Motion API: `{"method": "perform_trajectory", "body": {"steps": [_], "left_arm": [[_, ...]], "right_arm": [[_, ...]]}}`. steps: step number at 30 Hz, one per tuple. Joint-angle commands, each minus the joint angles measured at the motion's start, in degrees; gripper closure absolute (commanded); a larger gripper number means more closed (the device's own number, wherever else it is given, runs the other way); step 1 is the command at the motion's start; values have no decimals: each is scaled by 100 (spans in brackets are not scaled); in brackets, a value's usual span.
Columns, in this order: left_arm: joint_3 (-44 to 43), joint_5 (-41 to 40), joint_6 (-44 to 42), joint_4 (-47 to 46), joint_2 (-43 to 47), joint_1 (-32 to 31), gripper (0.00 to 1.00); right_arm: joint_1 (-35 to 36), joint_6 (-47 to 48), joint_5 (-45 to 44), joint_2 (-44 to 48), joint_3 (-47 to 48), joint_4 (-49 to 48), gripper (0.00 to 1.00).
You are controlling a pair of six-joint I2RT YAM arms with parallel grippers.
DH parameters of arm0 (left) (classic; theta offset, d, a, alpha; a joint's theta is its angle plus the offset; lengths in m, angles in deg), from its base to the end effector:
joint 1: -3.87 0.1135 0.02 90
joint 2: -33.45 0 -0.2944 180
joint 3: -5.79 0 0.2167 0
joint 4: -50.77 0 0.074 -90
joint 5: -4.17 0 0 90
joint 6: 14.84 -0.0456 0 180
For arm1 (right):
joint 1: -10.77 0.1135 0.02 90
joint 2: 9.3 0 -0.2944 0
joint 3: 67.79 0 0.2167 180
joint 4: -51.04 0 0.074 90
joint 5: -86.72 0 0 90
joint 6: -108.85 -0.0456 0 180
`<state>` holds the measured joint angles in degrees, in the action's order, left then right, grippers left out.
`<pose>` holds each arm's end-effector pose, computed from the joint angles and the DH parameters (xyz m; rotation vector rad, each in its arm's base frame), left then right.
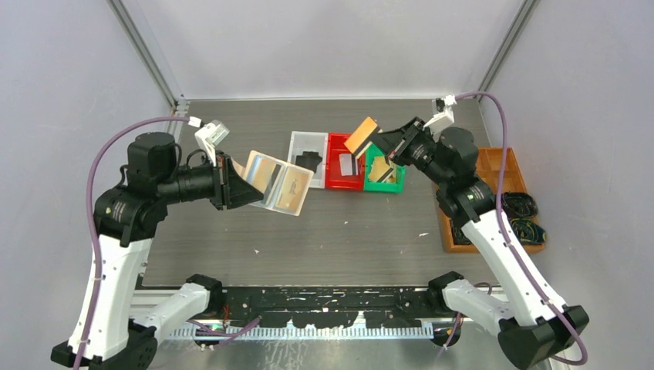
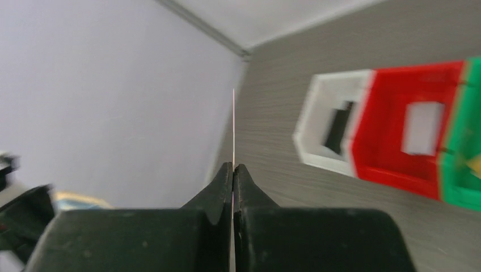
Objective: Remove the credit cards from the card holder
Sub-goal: Remove the credit card from the card holder, then place the credit card in the storage box.
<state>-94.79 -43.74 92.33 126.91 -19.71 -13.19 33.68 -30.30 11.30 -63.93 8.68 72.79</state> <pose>0.0720 -0.0541 0.4569 0.4690 2.0669 -1.1201 0.1511 0.0763 0.4344 0.1721 1.6890 1.1663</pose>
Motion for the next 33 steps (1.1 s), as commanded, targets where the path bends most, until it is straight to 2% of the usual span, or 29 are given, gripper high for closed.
{"method": "perform_trajectory", "body": {"steps": [1, 5, 14, 22, 28, 33], "left_arm": [[-321, 179, -536, 259, -242, 98, 100], [-420, 275, -591, 355, -213, 132, 100], [-364, 393, -762, 543, -65, 132, 99], [-386, 456, -829, 655, -26, 135, 97], [-434, 637, -845, 673, 5, 133, 96], [-405, 927, -1012, 721, 62, 133, 97]], "right_arm": [[-346, 933, -1032, -614, 170, 2094, 100], [-575, 1315, -1859, -1156, 394, 2334, 100], [-806, 2000, -2502, -2910, 1316, 2323, 99], [-807, 2185, -2080, -4229, 2067, 2194, 99], [-815, 2235, -1753, -4515, 2127, 1866, 99], [-867, 2239, -1883, -4704, 2322, 2135, 97]]}}
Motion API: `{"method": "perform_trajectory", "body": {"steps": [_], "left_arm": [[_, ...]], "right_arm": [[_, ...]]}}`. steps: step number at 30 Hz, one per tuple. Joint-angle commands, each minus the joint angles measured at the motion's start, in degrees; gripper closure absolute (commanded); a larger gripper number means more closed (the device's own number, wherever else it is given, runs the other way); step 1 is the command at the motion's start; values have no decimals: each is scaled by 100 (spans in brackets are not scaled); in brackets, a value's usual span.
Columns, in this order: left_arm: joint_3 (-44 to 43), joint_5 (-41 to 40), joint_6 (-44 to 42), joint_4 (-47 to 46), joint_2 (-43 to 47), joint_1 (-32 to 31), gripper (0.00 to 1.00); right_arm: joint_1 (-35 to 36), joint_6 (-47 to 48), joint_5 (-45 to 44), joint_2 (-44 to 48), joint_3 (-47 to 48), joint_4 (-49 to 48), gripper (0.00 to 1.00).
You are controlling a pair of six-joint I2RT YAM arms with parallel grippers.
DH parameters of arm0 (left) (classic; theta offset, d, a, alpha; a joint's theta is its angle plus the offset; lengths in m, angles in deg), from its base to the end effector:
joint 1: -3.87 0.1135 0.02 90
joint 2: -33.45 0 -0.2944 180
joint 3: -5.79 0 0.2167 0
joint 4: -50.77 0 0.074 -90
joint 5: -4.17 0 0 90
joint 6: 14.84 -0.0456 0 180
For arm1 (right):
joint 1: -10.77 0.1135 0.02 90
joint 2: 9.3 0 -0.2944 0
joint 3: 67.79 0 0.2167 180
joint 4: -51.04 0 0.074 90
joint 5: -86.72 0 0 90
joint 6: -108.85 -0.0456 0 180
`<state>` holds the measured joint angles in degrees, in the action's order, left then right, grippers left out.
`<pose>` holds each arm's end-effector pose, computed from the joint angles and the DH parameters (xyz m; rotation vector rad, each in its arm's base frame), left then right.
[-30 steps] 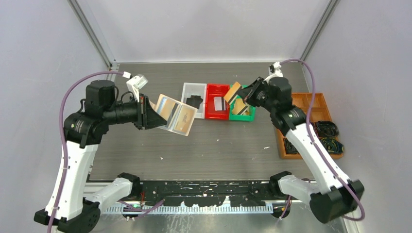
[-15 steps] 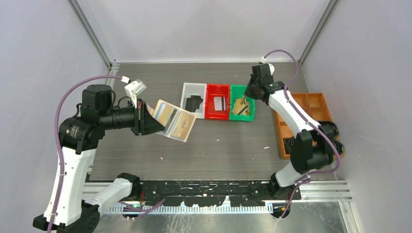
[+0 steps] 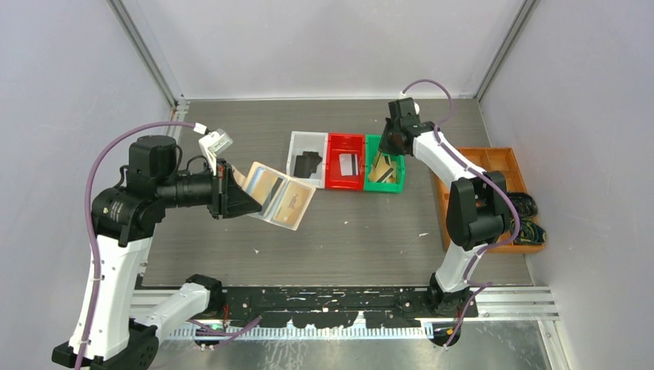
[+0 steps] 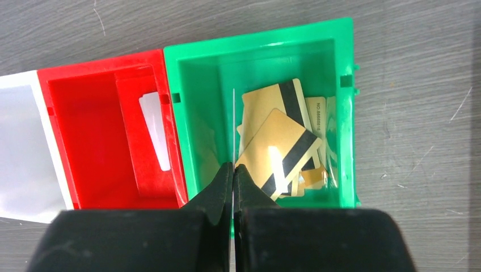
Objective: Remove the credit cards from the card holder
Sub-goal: Place the credit card in the storage box.
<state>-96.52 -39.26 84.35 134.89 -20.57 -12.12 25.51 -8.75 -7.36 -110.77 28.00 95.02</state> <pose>0.0645 -0.0529 0.4518 0.5964 2.1058 -1.1360 0.3601 0.0914 0.2895 0.3062 2.4305 0.2436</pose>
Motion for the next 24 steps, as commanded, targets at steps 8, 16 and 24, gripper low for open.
{"method": "perform_trajectory", "body": {"steps": [8, 16, 24], "left_arm": [[-311, 656, -329, -5, 183, 26, 98], [-365, 661, -345, 24, 179, 24, 98], [-376, 721, -372, -15, 153, 25, 98]], "right_arm": [[-59, 61, -19, 149, 221, -161, 74], [-59, 15, -313, 880, 124, -124, 49], [42, -196, 682, 2233, -88, -356, 28]]}}
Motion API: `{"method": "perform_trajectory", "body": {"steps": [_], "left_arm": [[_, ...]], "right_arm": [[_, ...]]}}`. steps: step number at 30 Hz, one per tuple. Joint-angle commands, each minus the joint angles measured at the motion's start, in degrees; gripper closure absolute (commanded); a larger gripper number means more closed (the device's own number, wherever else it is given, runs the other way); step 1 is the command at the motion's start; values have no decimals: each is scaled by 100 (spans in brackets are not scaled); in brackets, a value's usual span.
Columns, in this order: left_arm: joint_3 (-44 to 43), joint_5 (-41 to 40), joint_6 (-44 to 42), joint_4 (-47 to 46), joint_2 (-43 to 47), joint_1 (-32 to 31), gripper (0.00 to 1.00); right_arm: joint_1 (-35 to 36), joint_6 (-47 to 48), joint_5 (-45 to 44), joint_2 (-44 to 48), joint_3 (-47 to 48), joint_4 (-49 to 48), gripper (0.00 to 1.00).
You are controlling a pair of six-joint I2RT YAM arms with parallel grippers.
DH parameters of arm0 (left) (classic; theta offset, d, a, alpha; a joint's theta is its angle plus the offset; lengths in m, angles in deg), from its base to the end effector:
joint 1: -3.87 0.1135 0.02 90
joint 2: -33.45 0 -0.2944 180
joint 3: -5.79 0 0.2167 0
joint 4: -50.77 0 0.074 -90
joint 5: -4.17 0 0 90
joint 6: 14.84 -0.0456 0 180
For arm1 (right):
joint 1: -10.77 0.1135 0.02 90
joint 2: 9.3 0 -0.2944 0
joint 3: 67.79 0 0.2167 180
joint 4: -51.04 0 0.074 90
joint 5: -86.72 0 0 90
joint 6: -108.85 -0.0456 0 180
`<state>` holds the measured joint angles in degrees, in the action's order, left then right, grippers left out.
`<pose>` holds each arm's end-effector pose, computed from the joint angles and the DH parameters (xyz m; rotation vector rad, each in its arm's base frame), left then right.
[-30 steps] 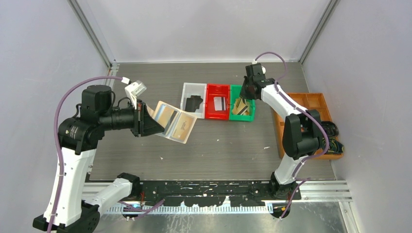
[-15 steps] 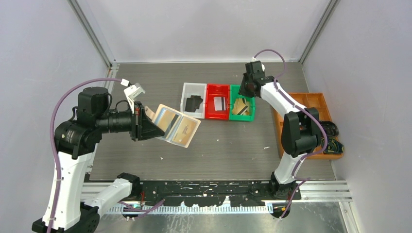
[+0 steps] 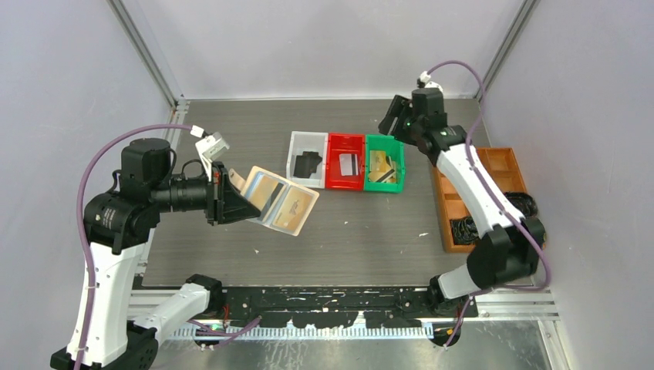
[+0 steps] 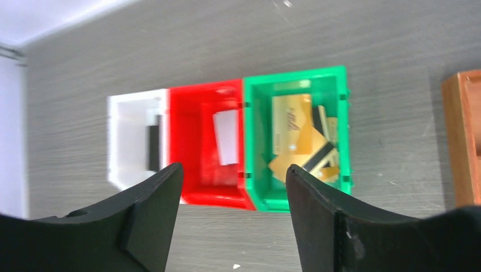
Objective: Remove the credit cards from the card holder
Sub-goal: Place the credit card in the storage box, then remove the credit card from the card holder.
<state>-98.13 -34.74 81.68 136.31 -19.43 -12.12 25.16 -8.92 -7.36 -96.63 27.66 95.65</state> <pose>0.0510 -0.0515 0.4586 0.6932 2.0305 -1.1890 0.3077 0.0756 0.3671 0.2989 2.2055 0.3295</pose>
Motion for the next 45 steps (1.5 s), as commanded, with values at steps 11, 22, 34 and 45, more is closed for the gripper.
{"method": "perform_trajectory", "body": {"steps": [11, 22, 34, 45], "left_arm": [[-170, 565, -143, -347, 203, 25, 100], [-141, 701, -208, -284, 216, 26, 100], [-132, 474, -339, -248, 210, 25, 100], [-56, 88, -491, -226, 301, 23, 87]], "right_arm": [[1240, -1427, 3799, 2057, -940, -2538, 18], [3021, -2077, 4533, 2176, -1489, -4607, 18], [3799, -2271, 4459, 1951, -1740, -5056, 46], [3887, -1689, 3563, 2078, -1653, -4379, 99]]}}
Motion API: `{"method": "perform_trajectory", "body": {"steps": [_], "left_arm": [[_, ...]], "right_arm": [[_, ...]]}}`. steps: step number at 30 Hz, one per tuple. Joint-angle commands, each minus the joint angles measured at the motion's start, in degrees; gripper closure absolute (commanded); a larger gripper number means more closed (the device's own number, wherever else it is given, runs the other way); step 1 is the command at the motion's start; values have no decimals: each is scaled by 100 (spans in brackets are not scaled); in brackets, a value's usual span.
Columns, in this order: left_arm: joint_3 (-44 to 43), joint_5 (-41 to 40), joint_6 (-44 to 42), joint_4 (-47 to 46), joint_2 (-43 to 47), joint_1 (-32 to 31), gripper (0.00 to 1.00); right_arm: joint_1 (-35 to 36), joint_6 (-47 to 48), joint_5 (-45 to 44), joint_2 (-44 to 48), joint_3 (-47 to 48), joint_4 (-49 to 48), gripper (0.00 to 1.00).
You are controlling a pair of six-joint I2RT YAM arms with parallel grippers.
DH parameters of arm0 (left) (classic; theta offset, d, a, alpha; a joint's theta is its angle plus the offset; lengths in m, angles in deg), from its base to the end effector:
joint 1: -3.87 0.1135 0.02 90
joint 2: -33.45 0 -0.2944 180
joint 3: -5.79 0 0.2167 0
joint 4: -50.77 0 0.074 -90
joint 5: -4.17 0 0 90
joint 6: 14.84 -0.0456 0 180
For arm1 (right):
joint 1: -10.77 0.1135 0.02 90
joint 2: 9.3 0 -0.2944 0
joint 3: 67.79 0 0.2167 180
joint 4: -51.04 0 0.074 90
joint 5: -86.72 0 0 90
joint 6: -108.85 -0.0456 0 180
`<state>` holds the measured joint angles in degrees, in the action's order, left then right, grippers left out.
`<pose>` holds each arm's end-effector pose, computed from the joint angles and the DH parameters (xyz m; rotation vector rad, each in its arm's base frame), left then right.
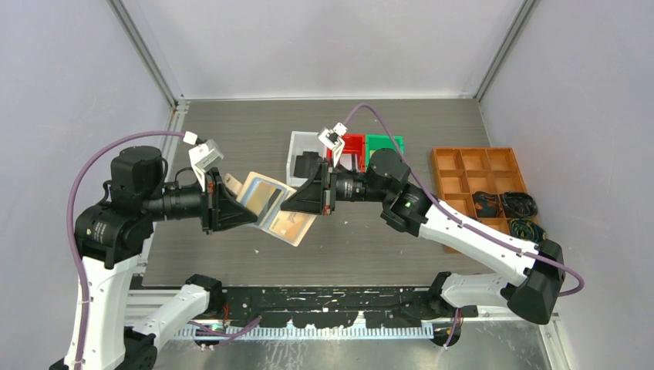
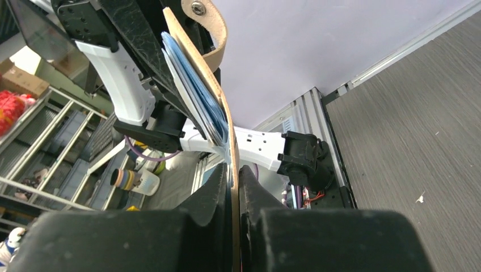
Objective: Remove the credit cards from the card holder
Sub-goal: Remove the credit card from the card holder.
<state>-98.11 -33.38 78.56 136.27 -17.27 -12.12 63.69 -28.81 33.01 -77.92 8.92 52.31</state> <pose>0.0376 -0.0484 0.4604 0.7678 1.9520 -1.1707 0.1215 0.2055 0.4313 -0.6962 1.6483 1.8064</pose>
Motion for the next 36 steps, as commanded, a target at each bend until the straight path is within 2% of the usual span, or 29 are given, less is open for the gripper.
{"method": "perform_trajectory", "body": {"steps": [1, 5, 16, 22, 27, 34, 36], "left_arm": [[-37, -45, -194, -200, 103, 25, 83], [-10, 24, -249, -165, 182, 23, 80], [-159, 395, -282, -44, 197, 26, 81], [-107, 691, 250, -333, 232, 26, 72], [187, 390, 512, -647, 313, 23, 69], [580, -764, 828, -1213, 455, 24, 68], [696, -870, 792, -1308, 518, 25, 67]], "right_arm": [[34, 357, -546, 229, 232, 28, 99], [30, 470, -693, 234, 320, 297, 99], [28, 591, -725, 131, 470, 618, 99], [34, 673, -931, 13, 629, 905, 99], [50, 583, -934, -25, 659, 901, 99], [90, 450, -969, -7, 739, 947, 99], [119, 380, -1048, -63, 810, 1037, 99]]}}
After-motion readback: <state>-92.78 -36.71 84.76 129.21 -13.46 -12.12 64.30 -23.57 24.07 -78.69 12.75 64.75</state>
